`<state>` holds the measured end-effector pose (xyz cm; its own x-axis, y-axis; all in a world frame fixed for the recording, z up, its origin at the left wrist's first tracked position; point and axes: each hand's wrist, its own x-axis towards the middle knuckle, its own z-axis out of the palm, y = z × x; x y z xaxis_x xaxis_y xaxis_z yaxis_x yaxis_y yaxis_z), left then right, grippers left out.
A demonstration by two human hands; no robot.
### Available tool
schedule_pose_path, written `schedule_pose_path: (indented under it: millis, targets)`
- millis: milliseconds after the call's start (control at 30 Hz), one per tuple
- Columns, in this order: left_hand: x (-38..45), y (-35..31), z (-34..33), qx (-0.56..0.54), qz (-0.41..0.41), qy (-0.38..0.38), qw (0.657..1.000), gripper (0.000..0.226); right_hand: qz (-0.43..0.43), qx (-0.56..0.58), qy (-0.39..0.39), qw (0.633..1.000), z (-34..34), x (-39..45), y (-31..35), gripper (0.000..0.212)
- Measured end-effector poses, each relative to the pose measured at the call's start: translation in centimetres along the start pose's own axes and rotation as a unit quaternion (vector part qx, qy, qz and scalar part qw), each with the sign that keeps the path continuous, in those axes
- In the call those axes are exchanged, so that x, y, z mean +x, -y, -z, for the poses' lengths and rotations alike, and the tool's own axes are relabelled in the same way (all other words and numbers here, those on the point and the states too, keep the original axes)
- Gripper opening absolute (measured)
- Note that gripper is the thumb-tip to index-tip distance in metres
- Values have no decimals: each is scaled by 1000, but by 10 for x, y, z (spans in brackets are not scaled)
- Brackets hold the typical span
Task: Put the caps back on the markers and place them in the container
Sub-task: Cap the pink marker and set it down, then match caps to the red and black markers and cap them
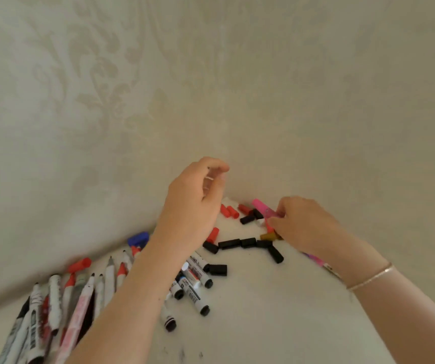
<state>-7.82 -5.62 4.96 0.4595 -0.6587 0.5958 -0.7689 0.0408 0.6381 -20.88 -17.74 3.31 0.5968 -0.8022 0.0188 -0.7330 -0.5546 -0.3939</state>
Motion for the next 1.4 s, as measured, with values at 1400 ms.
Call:
schedule_pose_path:
  millis: [1400]
  targets:
    - [-67,127,54,195,295,20,935,16,188,24,107,976,-106,17,111,39]
